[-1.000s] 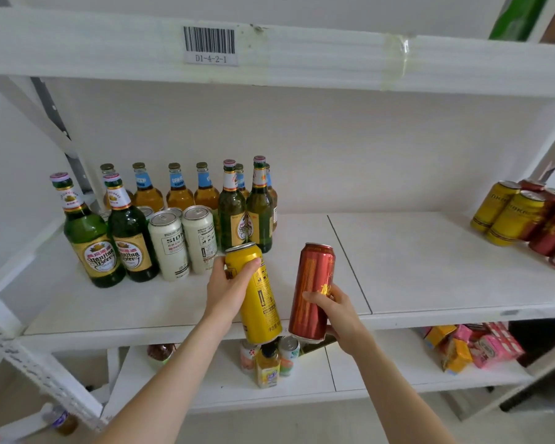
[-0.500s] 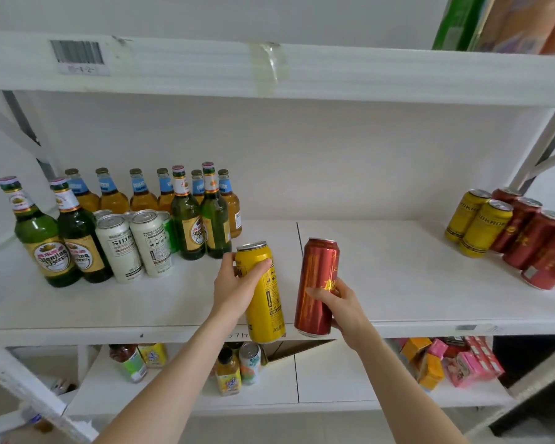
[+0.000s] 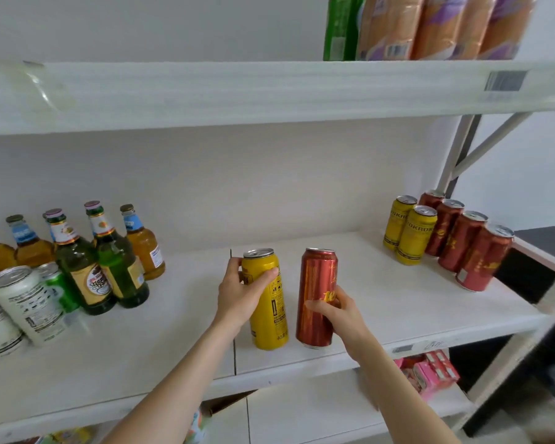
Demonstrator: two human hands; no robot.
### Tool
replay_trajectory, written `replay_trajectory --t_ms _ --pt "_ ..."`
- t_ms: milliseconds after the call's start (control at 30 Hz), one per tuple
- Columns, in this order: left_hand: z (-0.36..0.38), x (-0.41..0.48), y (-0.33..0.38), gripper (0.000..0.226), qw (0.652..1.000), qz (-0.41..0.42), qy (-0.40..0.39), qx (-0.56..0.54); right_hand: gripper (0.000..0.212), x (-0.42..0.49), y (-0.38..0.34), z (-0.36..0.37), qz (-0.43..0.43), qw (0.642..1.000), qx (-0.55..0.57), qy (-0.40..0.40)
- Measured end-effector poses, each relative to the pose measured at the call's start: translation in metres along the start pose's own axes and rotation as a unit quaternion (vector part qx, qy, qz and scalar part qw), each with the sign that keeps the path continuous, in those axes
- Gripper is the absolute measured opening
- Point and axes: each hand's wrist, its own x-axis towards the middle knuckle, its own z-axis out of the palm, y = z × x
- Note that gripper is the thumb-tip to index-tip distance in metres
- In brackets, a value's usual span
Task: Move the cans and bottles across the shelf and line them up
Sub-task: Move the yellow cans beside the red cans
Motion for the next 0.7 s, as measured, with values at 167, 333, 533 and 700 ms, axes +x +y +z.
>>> replay_trajectory --t_ms 167,333,533,700 --pt "0.069 -0.002 0.015 0.059 1.0 0.01 -0.026 -0.004 0.056 0.002 0.0 -0.067 -0.011 1.0 -0.005 0.02" --pt "0.142 -0.022 0.034 0.066 1.0 0.01 -0.018 -0.003 0.052 -0.009 -0.009 -0.148 -0.025 0.999 -0.013 0.025" --pt "0.228 -0.055 0.063 0.069 1.0 0.007 -0.015 -0.005 0.056 -0.026 -0.019 -0.242 -0.024 0.999 -0.034 0.019" --pt "0.285 -0.059 0.079 0.069 0.999 0.009 -0.028 0.018 0.055 -0.027 -0.02 -0.302 -0.019 0.999 -0.031 0.024"
